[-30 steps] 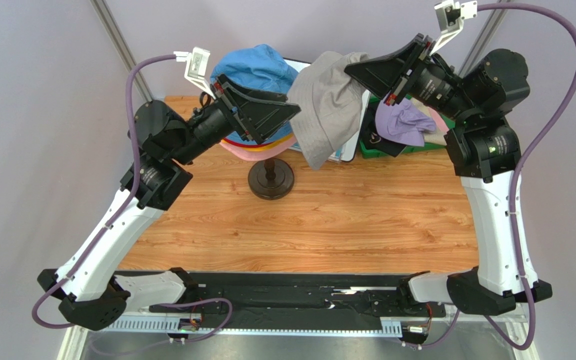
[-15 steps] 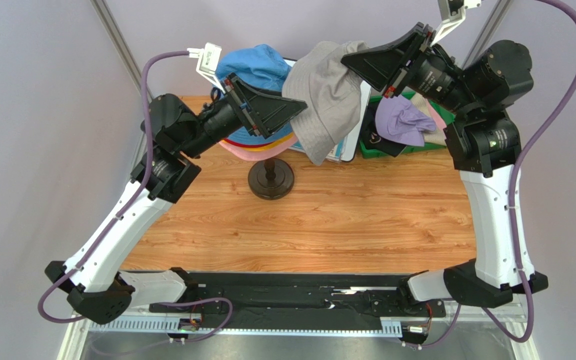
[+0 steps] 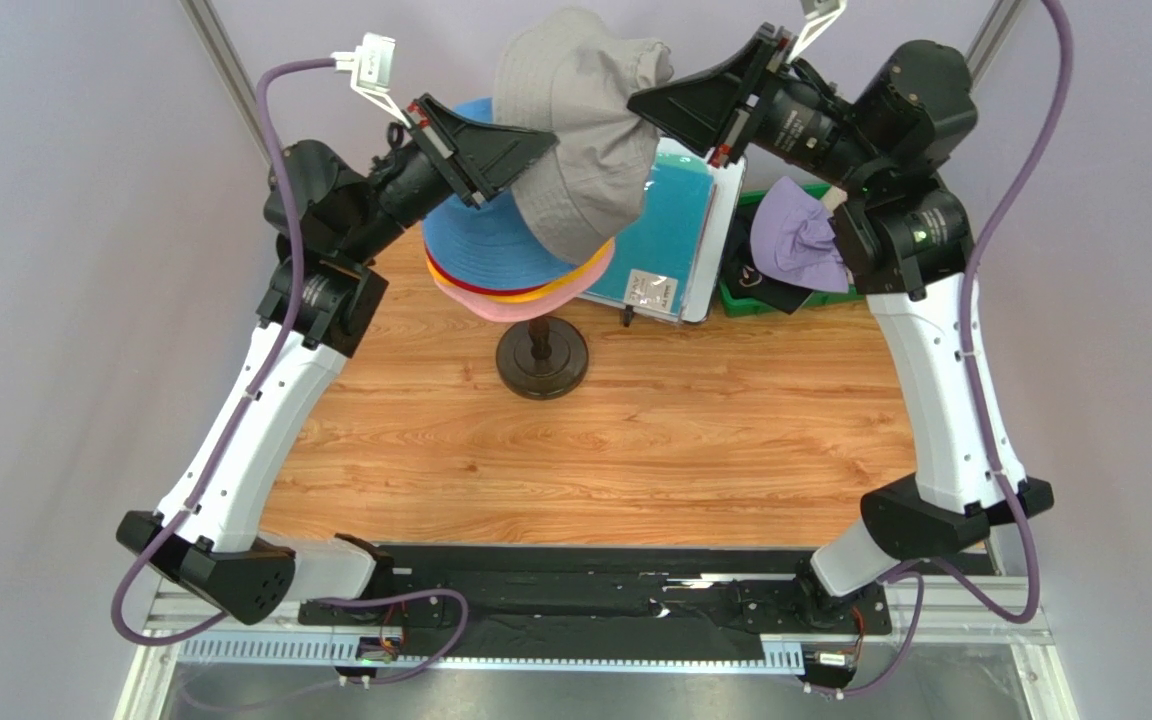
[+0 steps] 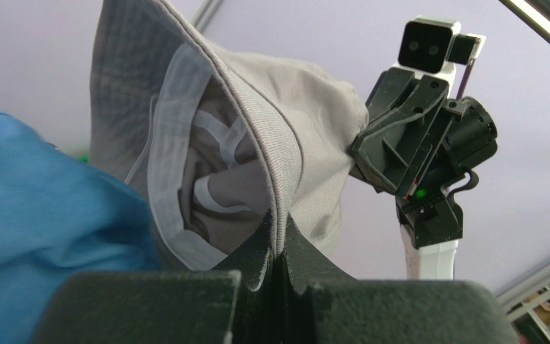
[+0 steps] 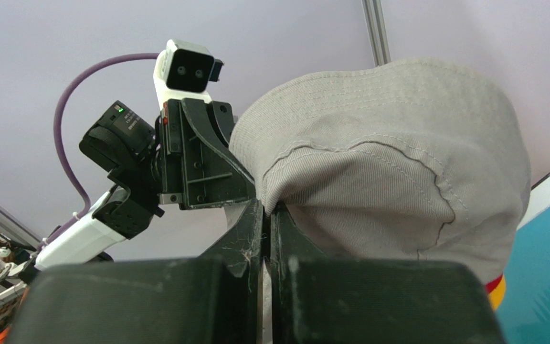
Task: Stack the hats
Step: Stack the hat on the hat.
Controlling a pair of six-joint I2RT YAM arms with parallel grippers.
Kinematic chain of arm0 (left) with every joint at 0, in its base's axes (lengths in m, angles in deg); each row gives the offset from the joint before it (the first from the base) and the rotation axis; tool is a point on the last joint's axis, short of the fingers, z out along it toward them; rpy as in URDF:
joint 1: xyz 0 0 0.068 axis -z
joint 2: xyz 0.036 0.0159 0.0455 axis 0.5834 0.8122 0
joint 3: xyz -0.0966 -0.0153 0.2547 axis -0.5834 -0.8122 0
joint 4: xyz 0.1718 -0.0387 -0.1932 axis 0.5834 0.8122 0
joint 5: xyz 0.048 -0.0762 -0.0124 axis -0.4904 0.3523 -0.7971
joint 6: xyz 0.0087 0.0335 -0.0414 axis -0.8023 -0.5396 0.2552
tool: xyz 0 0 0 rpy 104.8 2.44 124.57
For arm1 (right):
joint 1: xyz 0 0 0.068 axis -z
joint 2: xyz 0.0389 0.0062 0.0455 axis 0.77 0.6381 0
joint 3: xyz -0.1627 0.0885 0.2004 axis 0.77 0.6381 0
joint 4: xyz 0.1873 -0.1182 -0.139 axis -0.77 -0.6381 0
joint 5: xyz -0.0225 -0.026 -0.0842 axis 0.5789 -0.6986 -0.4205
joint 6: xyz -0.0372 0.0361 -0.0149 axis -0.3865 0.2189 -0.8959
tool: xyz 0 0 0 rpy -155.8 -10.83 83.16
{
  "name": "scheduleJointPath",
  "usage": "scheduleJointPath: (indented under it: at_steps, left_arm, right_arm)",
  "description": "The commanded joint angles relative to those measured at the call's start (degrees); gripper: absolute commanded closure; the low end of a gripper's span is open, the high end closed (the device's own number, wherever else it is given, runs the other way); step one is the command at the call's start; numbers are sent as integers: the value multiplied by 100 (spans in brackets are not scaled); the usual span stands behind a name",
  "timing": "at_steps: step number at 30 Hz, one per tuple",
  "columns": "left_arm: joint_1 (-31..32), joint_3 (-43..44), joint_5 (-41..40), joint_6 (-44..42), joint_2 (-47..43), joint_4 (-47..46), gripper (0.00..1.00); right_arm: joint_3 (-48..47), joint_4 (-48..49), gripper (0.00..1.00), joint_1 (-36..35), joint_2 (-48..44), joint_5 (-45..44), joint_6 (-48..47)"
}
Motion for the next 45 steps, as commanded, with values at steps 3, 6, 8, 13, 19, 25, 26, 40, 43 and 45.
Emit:
scheduleJointPath:
  at_steps: [3, 6, 8, 13, 19, 25, 26, 40, 43, 45]
  left_arm:
    - [-899, 426, 379, -268, -69, 311, 100]
    - [-1287, 471, 468, -313, -69, 557, 100]
    - [-1585, 295, 494, -312, -130, 531, 100]
    - [-2131, -206, 644, -137, -350, 434, 100]
    - [-2719, -900, 890, 232, -517, -111, 100]
    - [-2923, -1533, 899, 127, -737, -138, 100]
    - [-2958, -1586, 899, 49, -763, -102, 100]
    - [-2993, -2719, 828, -286, -1124, -31, 100]
    - [-2993, -2764, 881, -286, -1115, -111, 100]
    - [-3011, -2764, 872, -348, -1124, -93, 100]
  right_arm:
    - [-350, 417, 100, -351, 351, -641, -389]
    - [-385, 601, 100, -535, 483, -878, -503]
    - [-437, 646, 98, -658, 570, -1036, -547]
    - [-438, 515, 38, -720, 633, -1072, -696]
    - [132, 374, 17, -712, 281, -1292, -811]
    - [923, 251, 16, -607, -113, -1635, -820]
    - [1290, 372, 17, -554, -167, -1530, -724]
    - [3842, 1973, 27, -518, -994, -598, -424]
    - [3782, 2166, 28, -509, -871, -353, -302]
    - [3685, 2193, 29, -509, -748, -281, -266]
